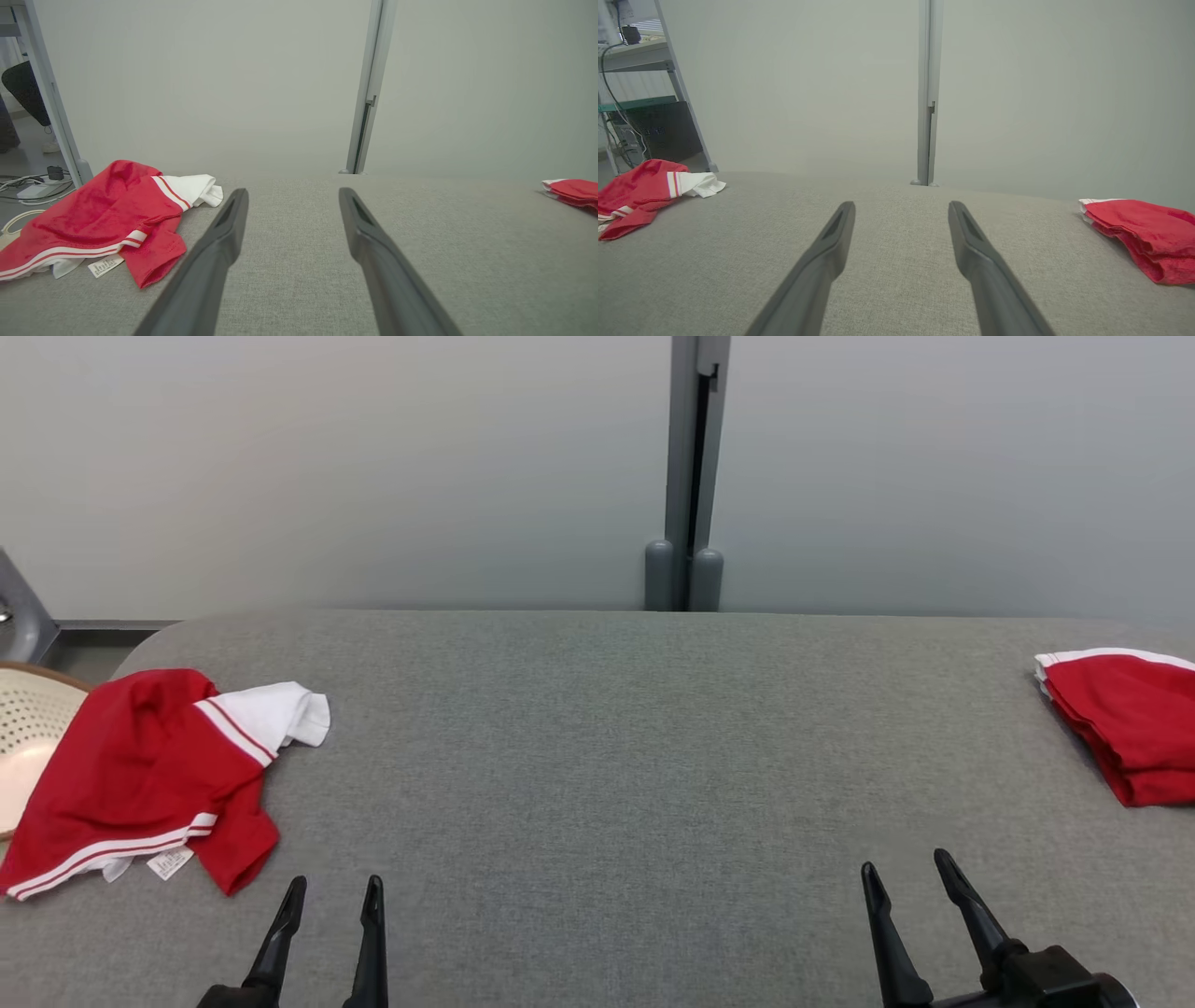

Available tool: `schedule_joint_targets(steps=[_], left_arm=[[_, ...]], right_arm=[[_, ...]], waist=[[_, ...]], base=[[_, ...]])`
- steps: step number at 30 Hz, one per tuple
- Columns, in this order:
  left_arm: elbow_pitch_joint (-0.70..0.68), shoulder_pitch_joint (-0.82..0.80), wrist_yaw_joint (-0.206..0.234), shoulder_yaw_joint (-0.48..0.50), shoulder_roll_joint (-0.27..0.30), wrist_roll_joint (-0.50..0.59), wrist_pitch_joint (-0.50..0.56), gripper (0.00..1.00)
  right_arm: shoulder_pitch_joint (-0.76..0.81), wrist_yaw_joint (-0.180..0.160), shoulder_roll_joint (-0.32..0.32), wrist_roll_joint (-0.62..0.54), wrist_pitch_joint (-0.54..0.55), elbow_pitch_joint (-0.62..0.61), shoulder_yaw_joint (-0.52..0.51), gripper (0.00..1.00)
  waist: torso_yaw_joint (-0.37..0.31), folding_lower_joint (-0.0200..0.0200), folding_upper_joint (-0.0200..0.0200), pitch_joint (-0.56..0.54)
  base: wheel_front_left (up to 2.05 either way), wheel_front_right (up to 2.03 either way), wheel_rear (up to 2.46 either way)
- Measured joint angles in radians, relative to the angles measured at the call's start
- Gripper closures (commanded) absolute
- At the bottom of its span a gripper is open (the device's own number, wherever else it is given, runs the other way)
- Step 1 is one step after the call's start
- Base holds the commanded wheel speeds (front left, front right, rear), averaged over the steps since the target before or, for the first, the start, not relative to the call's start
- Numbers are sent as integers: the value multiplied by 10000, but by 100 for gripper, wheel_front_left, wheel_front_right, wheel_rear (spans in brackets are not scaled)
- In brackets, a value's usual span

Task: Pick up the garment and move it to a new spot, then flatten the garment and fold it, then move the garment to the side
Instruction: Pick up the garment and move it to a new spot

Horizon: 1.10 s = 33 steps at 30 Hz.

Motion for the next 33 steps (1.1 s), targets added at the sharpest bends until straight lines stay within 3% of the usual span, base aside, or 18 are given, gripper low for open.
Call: schedule_joint_targets(steps=[15,20,29,33], left_arm=[[-2,53,29,146,4,10,0,0],[-332,177,263,476,13,-219,0,0],[-756,206,742,579,-2,-675,0,0],[-732,-471,531,736,0,-537,0,0]], right_arm=[[133,0,8,311,0,92,688,0],[-316,0,23,213,0,213,1126,0],[-972,0,-105,119,0,637,1526,0],[-992,0,-364,63,0,621,1499,0]], waist=[[2572,0,0,-139],[3489,1,0,-6],[4091,1,0,655],[4198,1,0,882]], base=[[0,0,0],[0,0,0],[0,0,0],[0,0,0]])
